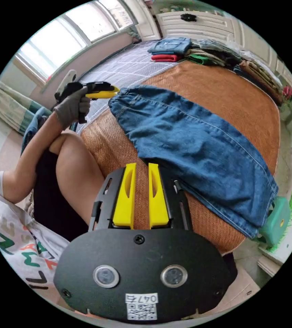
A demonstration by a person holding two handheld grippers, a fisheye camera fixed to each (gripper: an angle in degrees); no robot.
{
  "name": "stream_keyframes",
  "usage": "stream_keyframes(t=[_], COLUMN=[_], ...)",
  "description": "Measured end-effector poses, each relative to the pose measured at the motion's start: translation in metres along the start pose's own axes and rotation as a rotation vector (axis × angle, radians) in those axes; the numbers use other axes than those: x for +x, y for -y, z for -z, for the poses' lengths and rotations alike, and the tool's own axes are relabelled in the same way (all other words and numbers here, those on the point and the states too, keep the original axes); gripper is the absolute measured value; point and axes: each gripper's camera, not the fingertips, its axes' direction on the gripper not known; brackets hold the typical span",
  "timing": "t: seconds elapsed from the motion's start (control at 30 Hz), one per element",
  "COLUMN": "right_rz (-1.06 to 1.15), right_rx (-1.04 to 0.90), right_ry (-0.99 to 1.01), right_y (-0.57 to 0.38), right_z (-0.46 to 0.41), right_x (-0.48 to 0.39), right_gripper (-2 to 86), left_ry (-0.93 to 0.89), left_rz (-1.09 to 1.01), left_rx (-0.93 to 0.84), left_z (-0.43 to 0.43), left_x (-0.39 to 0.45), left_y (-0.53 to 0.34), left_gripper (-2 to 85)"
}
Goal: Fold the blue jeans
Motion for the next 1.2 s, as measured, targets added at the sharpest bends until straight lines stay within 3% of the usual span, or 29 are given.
stream_keyframes(t=[0.07,0.2,0.27,0.33,0.37,0.4,0.53,0.6,0.8,1.07,1.2], right_rz=[-0.122,-0.597,-0.748,-0.855,-0.872,-0.894,-0.914,-0.9,-0.845,-0.826,-0.83], right_rx=[0.086,0.253,0.275,0.268,0.263,0.249,0.181,0.189,0.268,0.147,0.217], right_ry=[-0.048,-0.187,-0.139,-0.048,-0.027,0.016,0.156,0.146,0.163,0.113,0.141], right_y=[-0.035,-0.139,-0.175,-0.204,-0.209,-0.218,-0.243,-0.253,-0.281,-0.303,-0.317], right_z=[0.025,0.072,0.075,0.063,0.059,0.049,0.015,0.012,0.014,-0.009,-0.007], right_x=[0.036,0.157,0.206,0.256,0.265,0.282,0.317,0.321,0.329,0.35,0.352], right_gripper=[2.1,2.5,3.2,3.9,4.1,4.1,2.2,0.9,-0.5,1.6,-0.8], left_ry=[-0.01,-0.096,-0.221,-0.479,-0.505,-0.472,0.016,0.133,0.327,0.217,0.21], left_rz=[-0.032,-0.187,-0.319,-0.569,-0.632,-0.775,-1.26,-1.358,-1.462,-1.394,-1.39], left_rx=[0.028,-0.055,-0.132,-0.288,-0.319,-0.367,-0.461,-0.47,-0.503,-0.512,-0.501], left_z=[0.013,0.02,0.021,0.025,0.028,0.035,0.033,0.026,0.013,0.043,0.051], left_x=[0.017,0.068,0.101,0.162,0.18,0.218,0.333,0.364,0.422,0.444,0.452], left_y=[0.0,0.003,0.003,-0.011,-0.018,-0.037,-0.129,-0.158,-0.189,-0.171,-0.165], left_gripper=[7.2,6.5,6.0,7.0,7.5,8.9,12.3,11.8,3.8,-0.3,-0.5])
